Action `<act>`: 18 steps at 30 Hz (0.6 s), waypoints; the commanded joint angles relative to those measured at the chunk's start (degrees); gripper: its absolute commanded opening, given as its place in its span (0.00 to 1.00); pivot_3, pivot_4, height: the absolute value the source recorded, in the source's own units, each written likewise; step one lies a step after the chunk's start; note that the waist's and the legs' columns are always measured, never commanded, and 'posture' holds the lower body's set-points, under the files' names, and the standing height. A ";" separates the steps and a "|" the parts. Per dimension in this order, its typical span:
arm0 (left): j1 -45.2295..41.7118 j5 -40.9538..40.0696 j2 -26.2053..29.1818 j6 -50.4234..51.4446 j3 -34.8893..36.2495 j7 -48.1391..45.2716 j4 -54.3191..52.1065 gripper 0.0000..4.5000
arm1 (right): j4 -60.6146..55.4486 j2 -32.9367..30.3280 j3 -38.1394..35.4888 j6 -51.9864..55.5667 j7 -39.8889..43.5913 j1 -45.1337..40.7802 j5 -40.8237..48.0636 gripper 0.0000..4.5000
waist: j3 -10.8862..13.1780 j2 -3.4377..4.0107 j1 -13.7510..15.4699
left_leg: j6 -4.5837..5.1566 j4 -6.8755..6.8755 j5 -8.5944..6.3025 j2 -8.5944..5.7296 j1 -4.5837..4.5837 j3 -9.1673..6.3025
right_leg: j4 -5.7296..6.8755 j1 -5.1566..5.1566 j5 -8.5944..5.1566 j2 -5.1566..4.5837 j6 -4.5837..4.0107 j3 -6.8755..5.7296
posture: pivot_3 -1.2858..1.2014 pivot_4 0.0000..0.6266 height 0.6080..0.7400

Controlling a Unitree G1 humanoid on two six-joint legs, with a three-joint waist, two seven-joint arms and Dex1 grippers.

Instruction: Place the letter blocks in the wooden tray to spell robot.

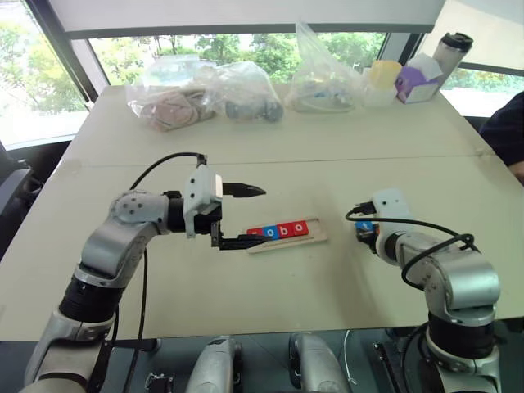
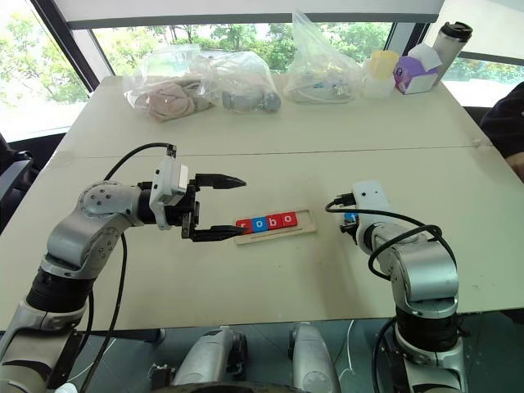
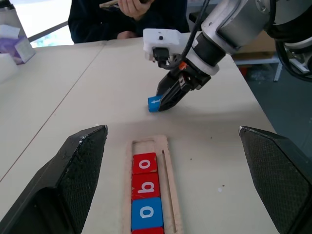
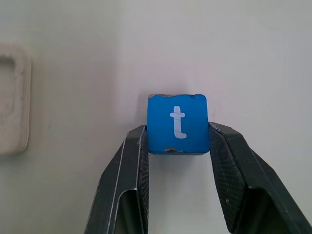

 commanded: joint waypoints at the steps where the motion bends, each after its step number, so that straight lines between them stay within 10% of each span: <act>1: 0.02 0.12 0.22 -0.87 0.26 0.20 -1.99 1.00 | -0.33 1.55 -1.13 0.41 -1.44 -1.04 -0.80 0.26 | 0.00 0.00 -0.03 | 0.00 0.00 0.00 0.00 0.00 0.00 | 0.00 0.00 0.00 0.00 0.00 0.00 | 0.52 0.24 1.00; 3: 0.14 0.25 0.25 -0.85 0.39 0.18 -2.03 1.00 | -0.19 2.33 -0.79 0.41 -1.77 -0.85 -0.67 0.26 | 0.00 0.00 -0.07 | 0.00 -0.01 0.00 0.00 -0.01 0.00 | 0.00 0.00 0.00 0.01 0.00 0.00 | 0.52 0.24 1.00; 9: 0.32 0.47 0.40 -0.90 0.57 0.37 -2.11 1.00 | 0.60 7.07 -3.89 0.41 -2.14 -1.19 0.81 0.95 | 0.00 0.00 -0.07 | 0.00 -0.01 0.00 0.00 0.00 -0.01 | 0.00 0.00 0.00 0.02 0.00 0.00 | 0.52 0.24 1.00; 14: 0.52 0.44 0.45 -0.81 0.61 0.51 -2.31 1.00 | 0.39 3.18 -2.22 0.41 -0.35 -1.87 3.63 0.99 | 0.00 0.01 -0.06 | 0.00 -0.01 0.00 0.00 0.00 -0.01 | 0.00 0.00 0.00 0.01 0.00 0.00 | 0.52 0.24 1.00; 18: 0.21 0.47 0.40 -0.86 0.49 0.40 -2.01 1.00 | -2.46 -20.57 9.21 -5.80 15.64 -7.85 10.59 0.99 | 0.07 0.12 -0.19 | 0.01 0.00 -0.01 -0.05 -0.02 0.07 | -0.06 -0.02 -0.08 -0.07 -0.14 0.02 | 0.52 0.24 1.00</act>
